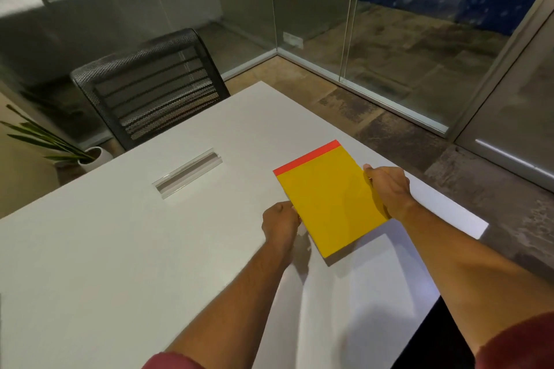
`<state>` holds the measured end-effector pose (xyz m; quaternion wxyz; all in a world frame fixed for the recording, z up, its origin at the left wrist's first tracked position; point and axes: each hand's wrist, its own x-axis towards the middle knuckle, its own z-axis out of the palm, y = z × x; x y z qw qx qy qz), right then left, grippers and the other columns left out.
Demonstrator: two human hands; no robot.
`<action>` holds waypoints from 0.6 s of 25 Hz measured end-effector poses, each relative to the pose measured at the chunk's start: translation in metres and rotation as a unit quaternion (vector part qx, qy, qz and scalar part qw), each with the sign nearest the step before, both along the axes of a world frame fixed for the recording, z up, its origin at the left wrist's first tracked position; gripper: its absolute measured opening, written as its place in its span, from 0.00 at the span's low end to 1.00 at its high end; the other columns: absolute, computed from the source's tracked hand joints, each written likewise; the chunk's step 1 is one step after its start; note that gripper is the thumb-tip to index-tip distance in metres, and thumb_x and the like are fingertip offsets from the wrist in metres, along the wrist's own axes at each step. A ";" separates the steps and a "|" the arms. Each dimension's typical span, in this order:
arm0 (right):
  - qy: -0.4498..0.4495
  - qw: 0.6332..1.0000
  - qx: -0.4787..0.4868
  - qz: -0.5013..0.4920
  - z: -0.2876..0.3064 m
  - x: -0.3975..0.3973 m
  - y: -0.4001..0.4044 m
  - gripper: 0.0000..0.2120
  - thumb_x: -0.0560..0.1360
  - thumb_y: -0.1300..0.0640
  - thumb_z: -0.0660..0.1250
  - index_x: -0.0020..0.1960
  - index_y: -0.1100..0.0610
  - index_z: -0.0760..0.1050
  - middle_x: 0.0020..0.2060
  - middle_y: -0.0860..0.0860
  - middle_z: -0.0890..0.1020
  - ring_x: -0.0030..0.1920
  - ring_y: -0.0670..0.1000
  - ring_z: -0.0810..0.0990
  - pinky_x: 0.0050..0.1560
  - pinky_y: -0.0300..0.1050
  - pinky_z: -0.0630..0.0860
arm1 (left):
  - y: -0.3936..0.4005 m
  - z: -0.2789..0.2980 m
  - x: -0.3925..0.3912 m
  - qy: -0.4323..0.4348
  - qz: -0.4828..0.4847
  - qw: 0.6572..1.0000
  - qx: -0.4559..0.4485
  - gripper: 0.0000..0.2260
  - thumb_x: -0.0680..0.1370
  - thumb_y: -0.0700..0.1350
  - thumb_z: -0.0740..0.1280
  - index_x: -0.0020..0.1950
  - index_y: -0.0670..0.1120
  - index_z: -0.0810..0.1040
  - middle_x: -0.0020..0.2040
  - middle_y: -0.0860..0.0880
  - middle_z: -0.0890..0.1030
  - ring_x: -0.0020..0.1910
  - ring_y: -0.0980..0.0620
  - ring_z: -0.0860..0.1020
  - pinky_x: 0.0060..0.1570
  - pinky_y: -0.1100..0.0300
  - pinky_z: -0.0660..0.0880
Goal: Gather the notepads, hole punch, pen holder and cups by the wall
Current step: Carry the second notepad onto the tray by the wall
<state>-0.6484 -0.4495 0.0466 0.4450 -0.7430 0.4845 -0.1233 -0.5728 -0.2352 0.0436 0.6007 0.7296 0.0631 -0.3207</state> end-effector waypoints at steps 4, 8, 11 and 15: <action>-0.068 0.993 0.093 0.002 0.017 0.021 0.022 0.17 0.77 0.54 0.68 0.35 0.64 0.72 0.37 0.63 0.77 0.41 0.59 0.73 0.50 0.61 0.74 | 0.041 0.012 0.021 -0.036 0.054 0.998 -0.007 0.12 0.74 0.34 0.68 0.56 0.42 0.82 0.50 0.42 0.84 0.50 0.43 0.82 0.58 0.46 0.79; -0.096 0.982 0.152 0.055 0.030 0.046 0.051 0.19 0.76 0.58 0.69 0.53 0.76 0.75 0.51 0.72 0.80 0.44 0.59 0.77 0.58 0.63 0.76 | 0.084 0.026 0.039 -0.070 0.095 0.993 -0.005 0.14 0.73 0.32 0.69 0.58 0.41 0.81 0.51 0.40 0.84 0.52 0.40 0.82 0.58 0.45 0.79; -0.093 0.972 0.186 0.111 0.040 0.061 0.082 0.14 0.75 0.62 0.70 0.51 0.74 0.77 0.47 0.71 0.80 0.42 0.57 0.77 0.51 0.55 0.80 | 0.124 0.032 0.049 -0.086 0.126 0.988 -0.002 0.14 0.74 0.32 0.69 0.59 0.41 0.82 0.51 0.39 0.84 0.52 0.40 0.82 0.59 0.46 0.79; -0.075 0.953 0.225 0.187 0.047 0.073 0.120 0.04 0.74 0.64 0.71 0.47 0.64 0.81 0.38 0.58 0.81 0.37 0.51 0.79 0.41 0.43 0.79 | 0.173 0.035 0.059 -0.093 0.145 0.985 0.002 0.13 0.74 0.30 0.68 0.57 0.39 0.82 0.50 0.38 0.84 0.53 0.38 0.82 0.58 0.45 0.79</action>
